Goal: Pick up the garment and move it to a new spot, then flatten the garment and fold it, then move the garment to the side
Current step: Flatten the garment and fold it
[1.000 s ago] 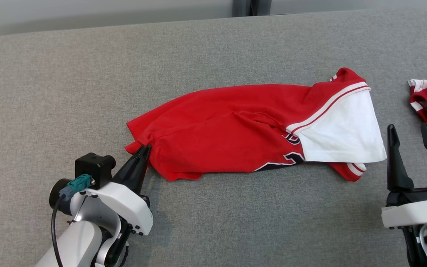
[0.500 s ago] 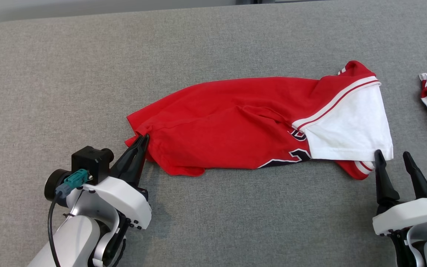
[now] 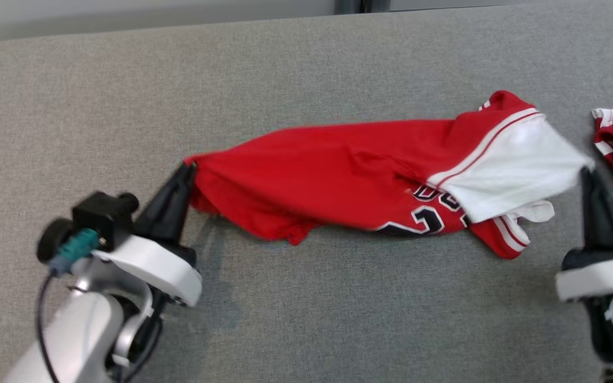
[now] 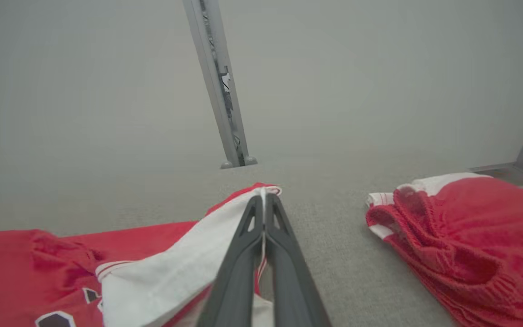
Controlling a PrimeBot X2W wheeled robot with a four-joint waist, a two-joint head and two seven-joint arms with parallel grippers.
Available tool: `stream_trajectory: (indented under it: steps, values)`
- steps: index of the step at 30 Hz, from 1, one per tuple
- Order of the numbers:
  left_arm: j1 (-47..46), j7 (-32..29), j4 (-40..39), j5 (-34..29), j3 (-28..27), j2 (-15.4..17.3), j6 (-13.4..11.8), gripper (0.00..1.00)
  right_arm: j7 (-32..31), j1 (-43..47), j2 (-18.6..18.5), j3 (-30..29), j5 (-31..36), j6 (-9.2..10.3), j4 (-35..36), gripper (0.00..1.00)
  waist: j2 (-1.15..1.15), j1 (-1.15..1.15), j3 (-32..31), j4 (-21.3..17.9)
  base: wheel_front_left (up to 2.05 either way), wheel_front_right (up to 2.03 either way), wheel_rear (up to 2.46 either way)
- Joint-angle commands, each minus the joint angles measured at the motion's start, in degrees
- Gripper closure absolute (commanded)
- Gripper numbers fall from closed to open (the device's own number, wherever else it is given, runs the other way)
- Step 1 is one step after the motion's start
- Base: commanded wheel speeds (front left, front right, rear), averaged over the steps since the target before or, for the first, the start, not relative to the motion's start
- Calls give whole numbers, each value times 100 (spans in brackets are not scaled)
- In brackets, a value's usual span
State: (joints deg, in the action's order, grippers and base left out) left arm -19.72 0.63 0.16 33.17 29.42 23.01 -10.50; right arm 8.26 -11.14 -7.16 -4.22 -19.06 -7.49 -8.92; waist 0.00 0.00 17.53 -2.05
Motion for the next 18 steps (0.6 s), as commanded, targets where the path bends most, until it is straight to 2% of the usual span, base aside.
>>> stream_trajectory:
  steps: [1, 8, 12, 18]
  values:
    - [-145, 6, -71, -64, -80, 102, -37, 100, 28, -133, -74, -43, 49, 0, 155, 100, 0, 0, -19, -13, 0, 0, 0]
    - [-650, -392, -697, -101, -382, 627, 14, 100, -342, -944, -503, -278, 294, 0, 1283, 100, 0, 0, -131, -61, 0, 0, 0]
    - [-1024, -616, -981, -89, -515, 829, 78, 100, -598, -1547, -754, -344, 273, 1, 1673, 100, 0, 0, -217, -49, 0, 0, 0]
    - [-1695, -745, -1384, -272, -790, 1041, -32, 100, -907, -2557, -1091, -369, 221, 1, 2082, 100, 0, 0, -366, -20, 0, 0, 0]
